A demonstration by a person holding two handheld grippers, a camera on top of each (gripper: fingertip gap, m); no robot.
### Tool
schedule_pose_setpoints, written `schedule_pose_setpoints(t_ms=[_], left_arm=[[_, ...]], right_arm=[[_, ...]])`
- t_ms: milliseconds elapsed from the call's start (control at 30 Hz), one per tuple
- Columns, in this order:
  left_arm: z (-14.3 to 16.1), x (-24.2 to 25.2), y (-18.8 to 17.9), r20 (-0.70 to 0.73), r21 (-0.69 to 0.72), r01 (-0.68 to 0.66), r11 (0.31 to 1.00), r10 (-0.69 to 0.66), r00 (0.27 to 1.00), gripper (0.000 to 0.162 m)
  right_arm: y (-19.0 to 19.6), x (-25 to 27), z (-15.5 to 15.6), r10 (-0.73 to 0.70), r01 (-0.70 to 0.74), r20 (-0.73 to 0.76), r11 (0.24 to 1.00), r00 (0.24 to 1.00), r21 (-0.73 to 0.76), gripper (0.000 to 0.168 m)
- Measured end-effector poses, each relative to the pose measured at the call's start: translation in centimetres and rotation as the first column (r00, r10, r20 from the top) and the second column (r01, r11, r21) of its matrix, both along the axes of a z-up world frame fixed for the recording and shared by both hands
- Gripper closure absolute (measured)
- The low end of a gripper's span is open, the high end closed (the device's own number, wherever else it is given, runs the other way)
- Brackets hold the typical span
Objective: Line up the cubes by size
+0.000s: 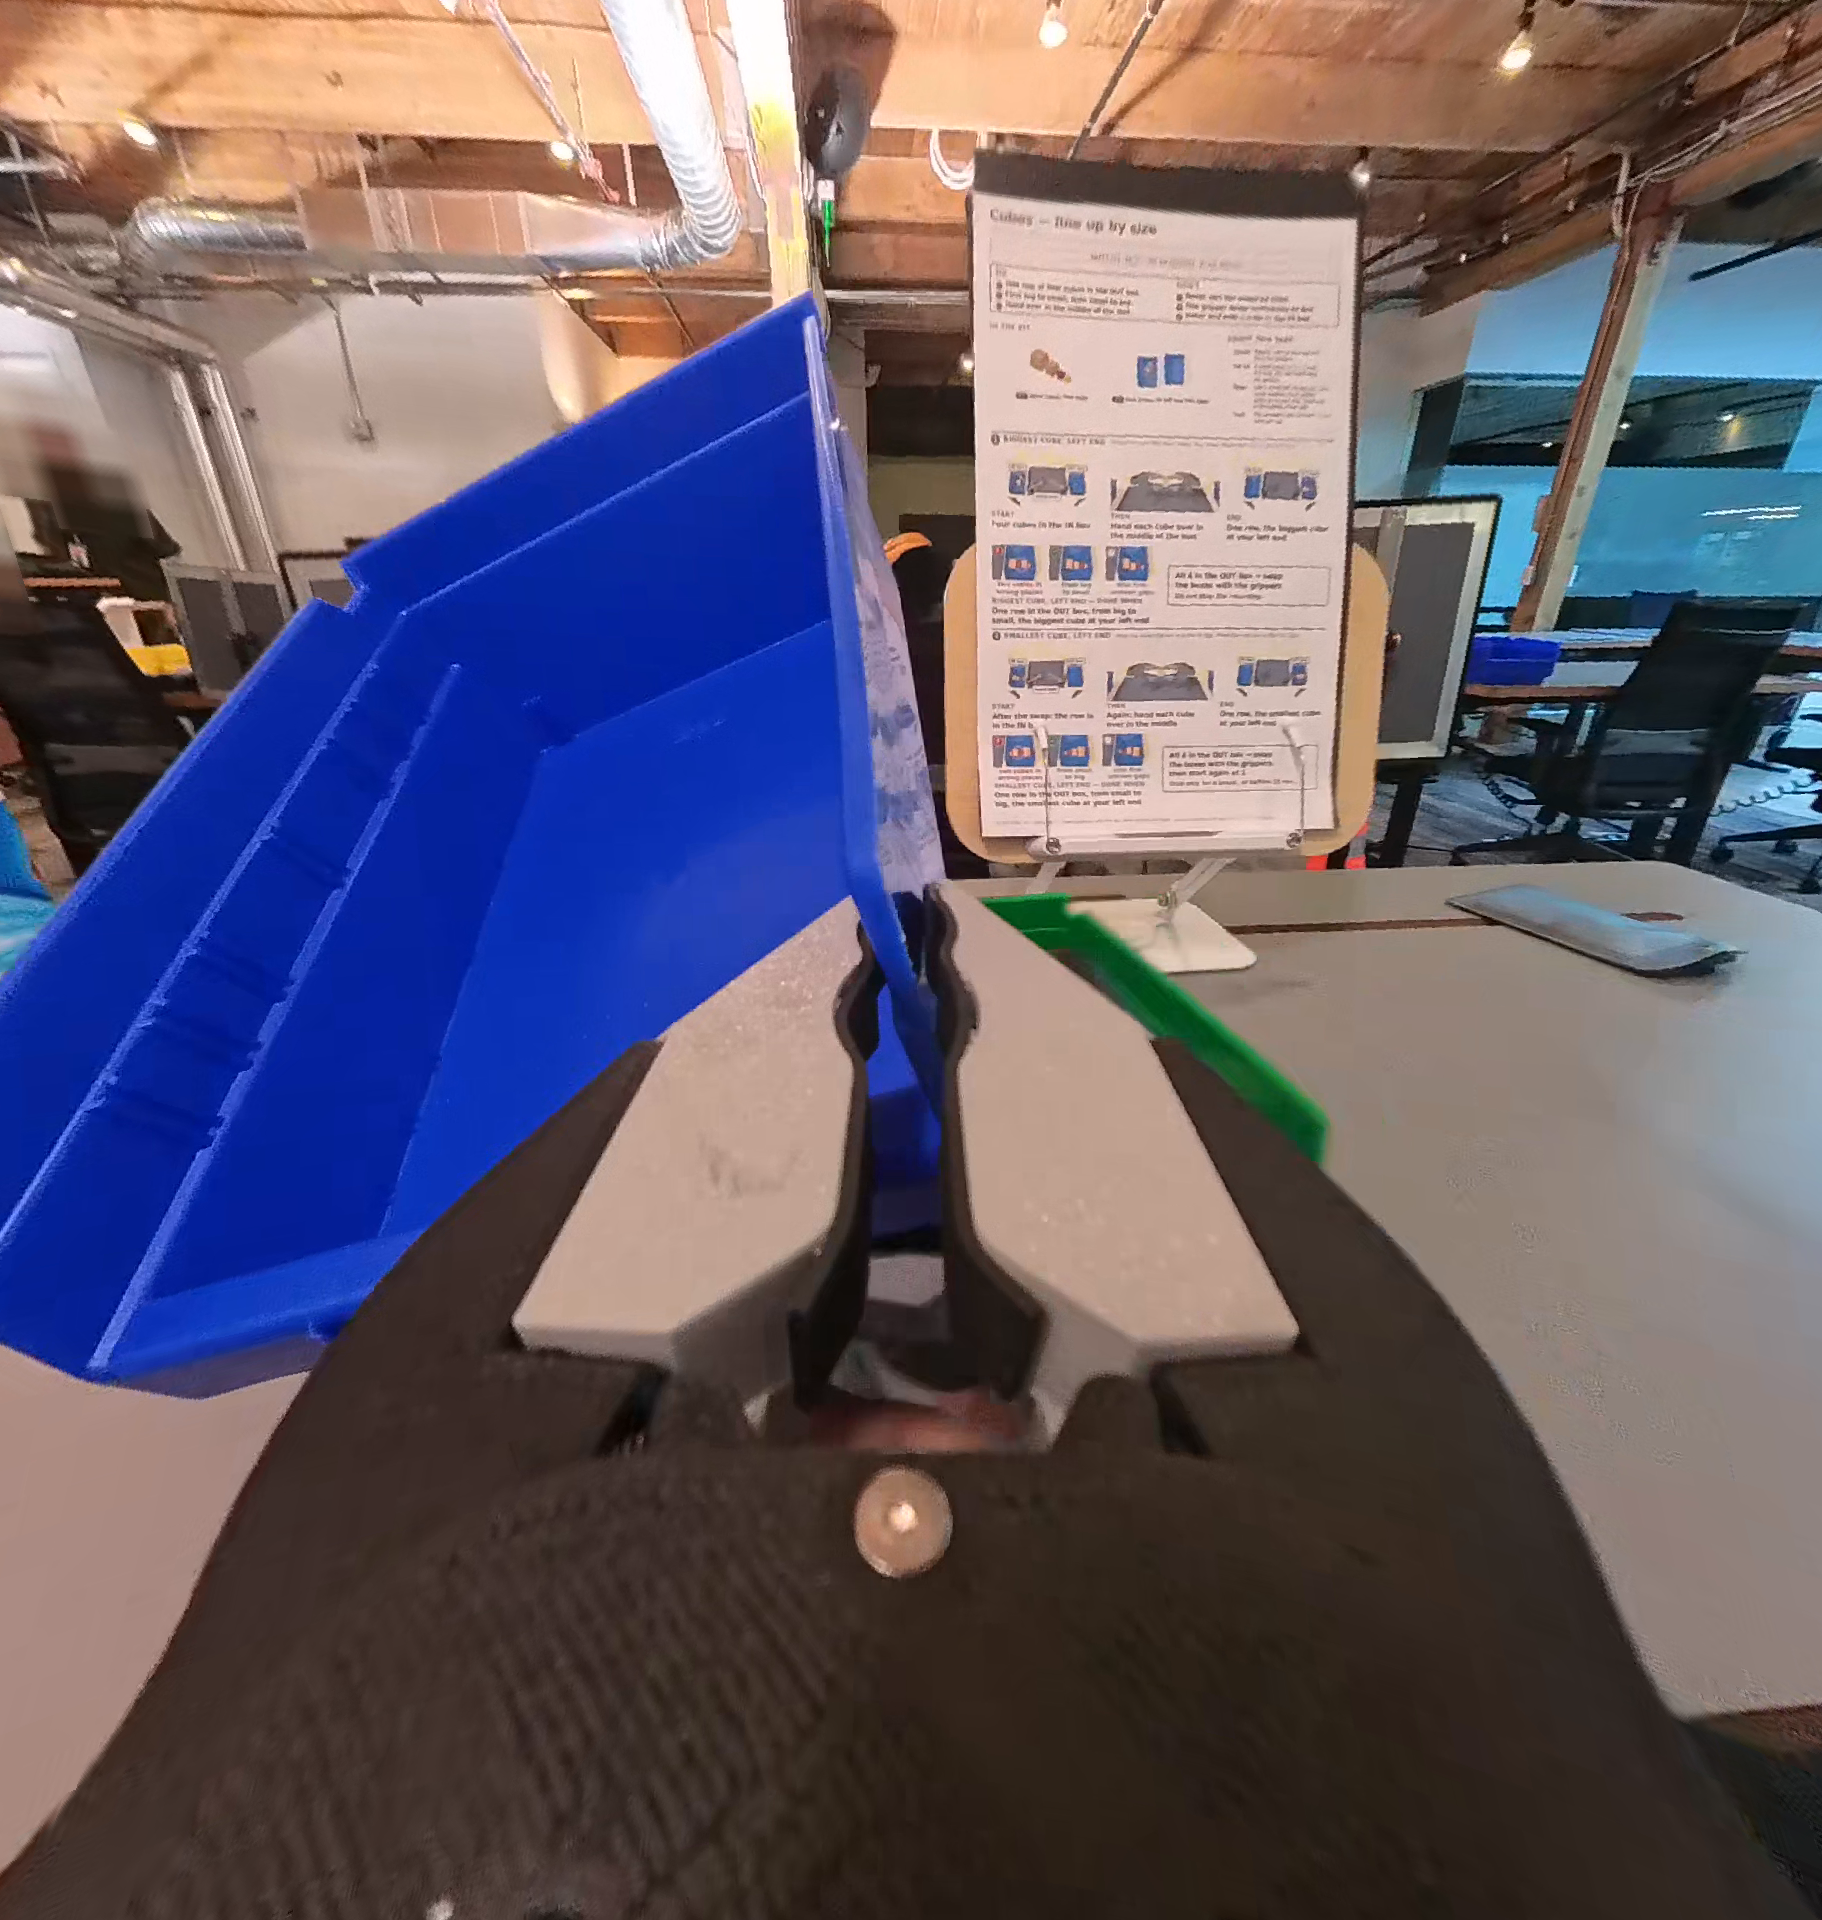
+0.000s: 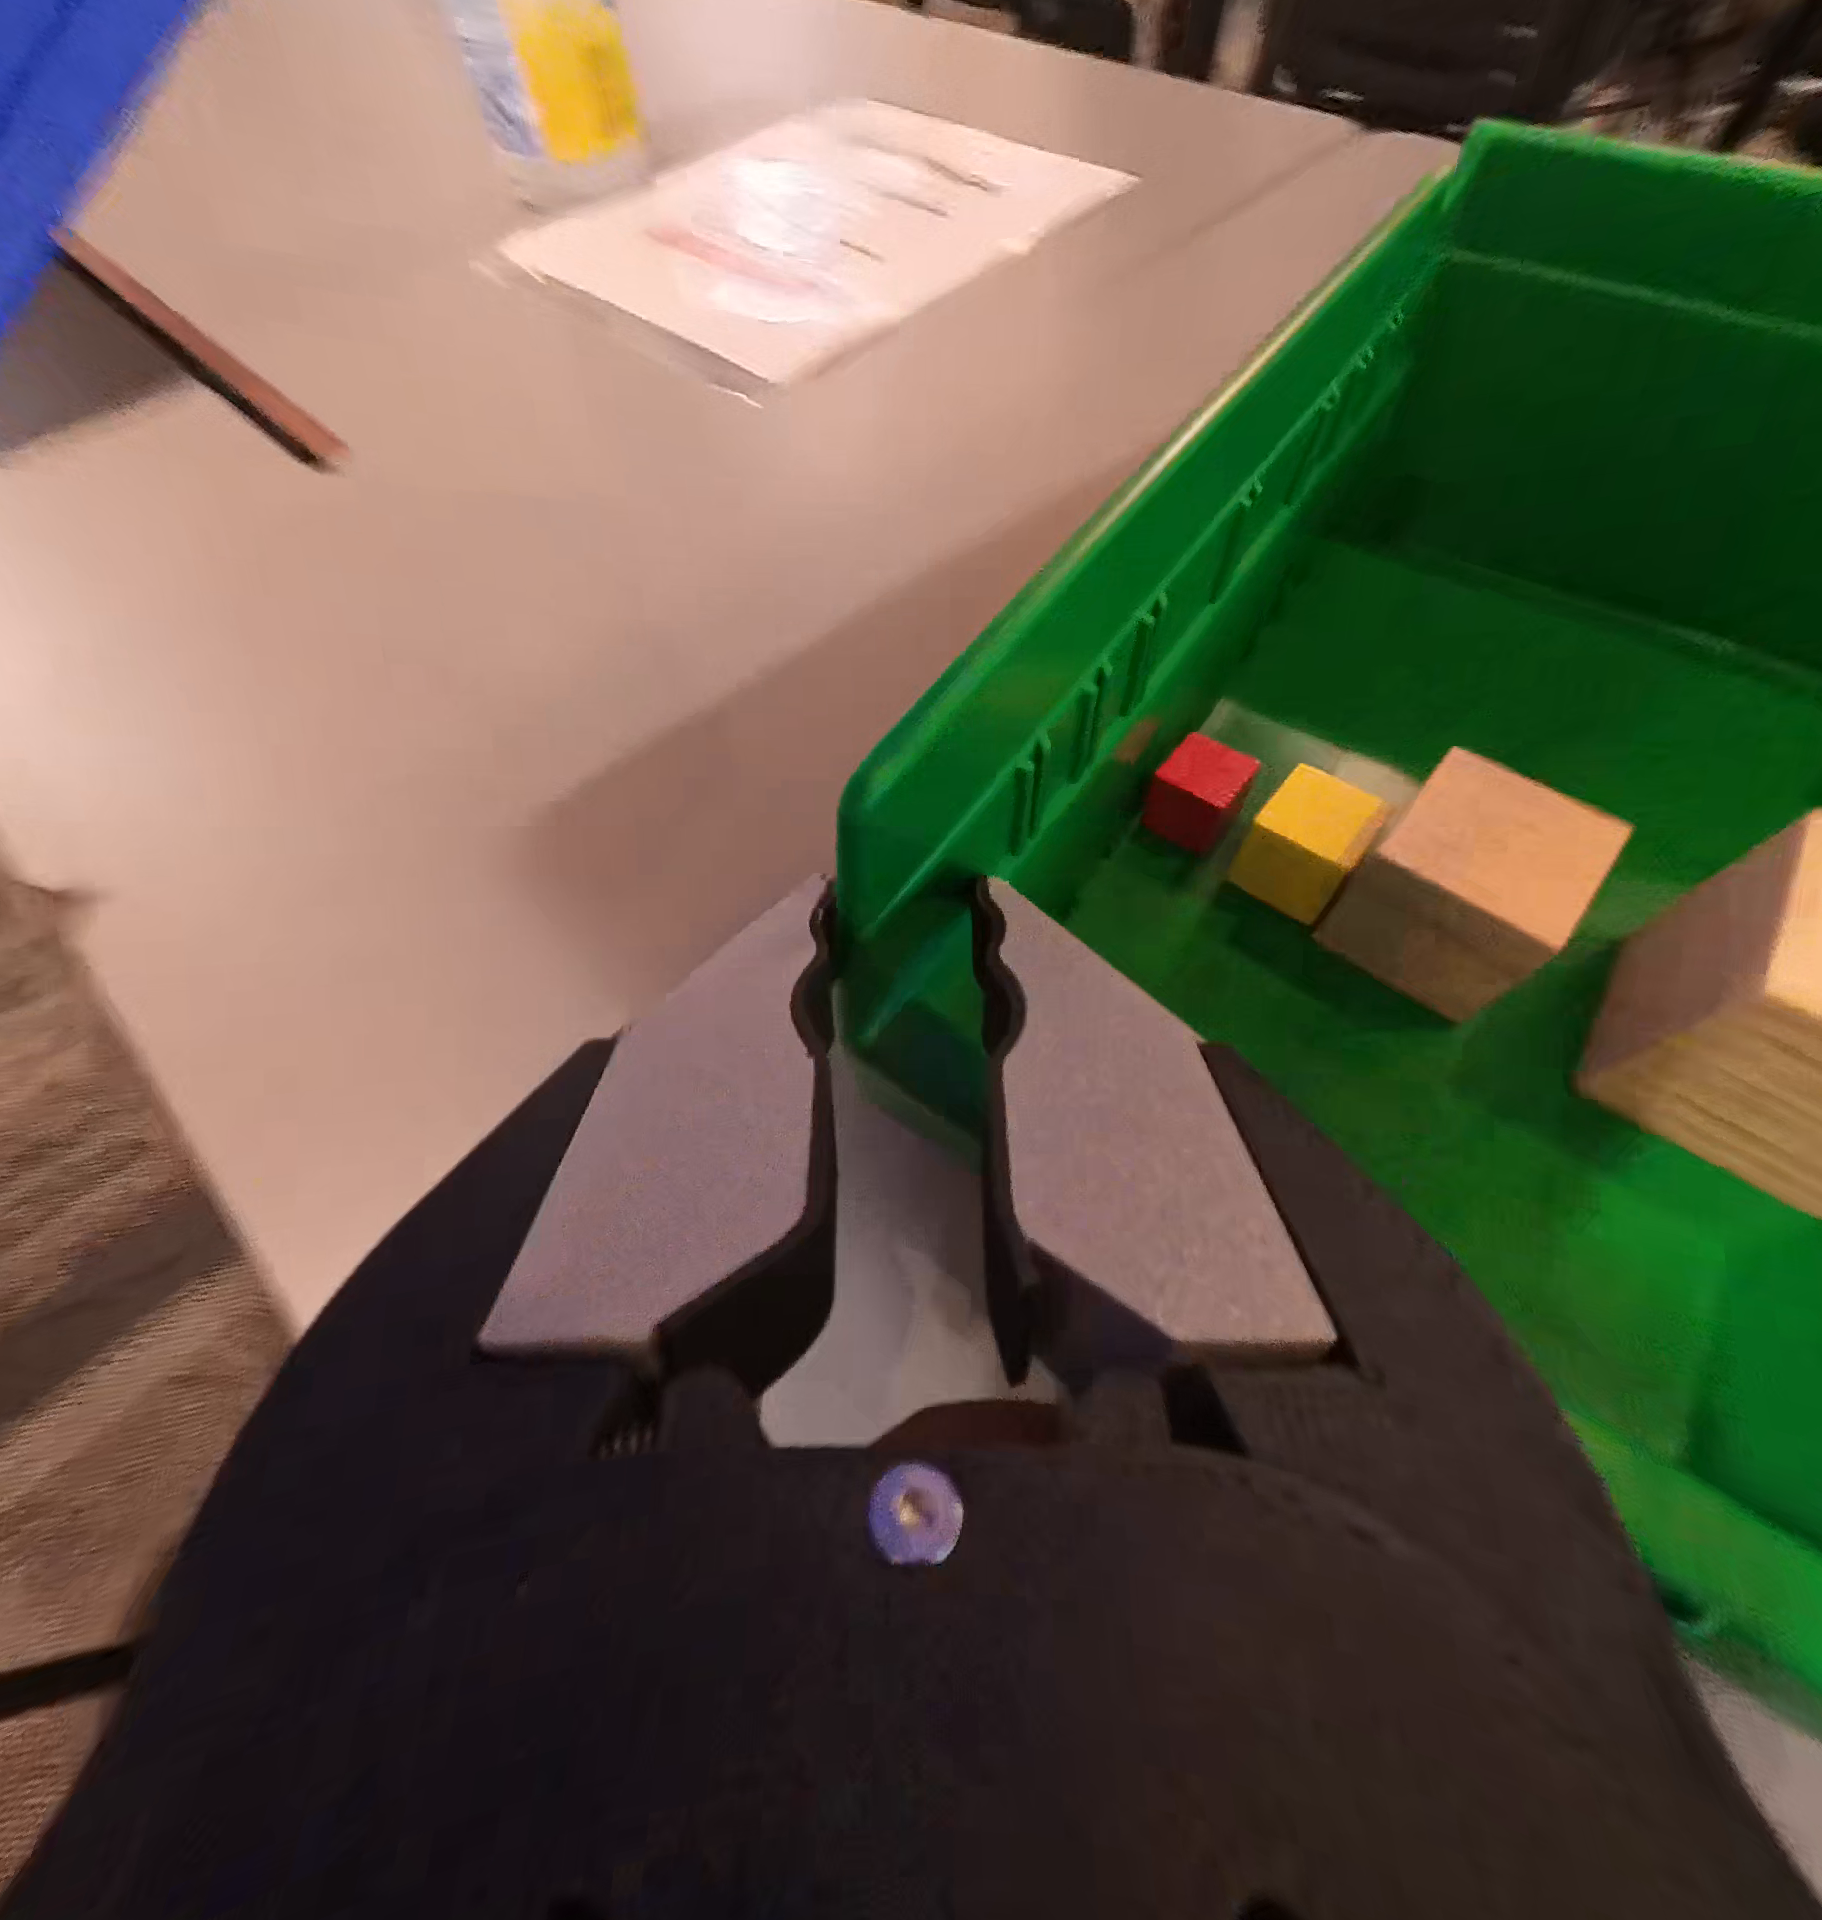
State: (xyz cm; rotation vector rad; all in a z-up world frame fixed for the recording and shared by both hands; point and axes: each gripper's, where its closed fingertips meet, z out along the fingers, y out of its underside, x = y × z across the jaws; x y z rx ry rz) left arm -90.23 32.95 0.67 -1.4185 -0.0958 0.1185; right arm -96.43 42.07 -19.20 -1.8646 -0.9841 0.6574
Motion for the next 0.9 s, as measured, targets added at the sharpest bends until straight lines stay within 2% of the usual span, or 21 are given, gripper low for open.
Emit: schedule_pose_setpoints(t_ms=[67, 167, 200, 300, 433, 533, 667, 800, 900], left_arm=[[0.7, -0.3, -0.7, -0.012, 0.022, -0.015, 1.000, 0.015, 1.000, 0.159], [1.5, -0.5, -1.9, -0.022, 0.043, -0.018, 0.999, 0.019, 1.000, 0.159], [1.6, -0.6, -2.2, -0.029, 0.046, -0.022, 0.999, 0.023, 0.999, 0.159], [1.9, -0.3, -2.3, -0.039, 0.055, -0.037, 0.998, 0.040, 0.998, 0.159], [1.5, 2.1, -0.6, -0.075, 0.026, -0.022, 0.999, 0.024, 0.997, 0.160], [0.9, 6.5, 2.1, -0.126, -0.016, 0.039, 0.999, -0.041, 0.991, 0.160], [-1.3, 15.4, 5.9, -0.151, -0.079, 0.222, 0.972, -0.232, 0.961, 0.160], [-4.4, 24.8, 9.7, -0.092, -0.150, 0.402, 0.903, -0.418, 0.904, 0.159], [-8.0, 31.1, 12.3, -0.079, -0.229, 0.480, 0.847, -0.508, 0.858, 0.156]], right_arm=[[-1.5, -1.9, 1.4, 0.060, -0.065, -0.088, 0.996, 0.994, -0.057, 0.143], [-1.8, -0.7, 3.9, 0.101, -0.096, -0.132, 0.994, 0.986, 0.048, 0.125], [-1.4, 0.7, 4.5, 0.088, -0.080, -0.149, 0.995, 0.985, 0.061, 0.132], [0.6, 6.7, 7.1, 0.052, -0.034, -0.270, 0.997, 0.961, 0.073, 0.133], [3.8, 18.1, 10.4, -0.001, 0.036, -0.413, 0.996, 0.911, 0.078, 0.132], [6.5, 27.7, 11.8, -0.078, 0.134, -0.403, 0.985, 0.912, 0.111, 0.130], [7.9, 39.5, 12.8, -0.182, 0.231, -0.356, 0.968, 0.917, 0.099, 0.128], [6.3, 46.8, 14.4, -0.194, 0.242, -0.412, 0.968, 0.890, 0.068, 0.128], [5.5, 50.3, 15.1, -0.220, 0.280, -0.417, 0.956, 0.882, 0.088, 0.129]])
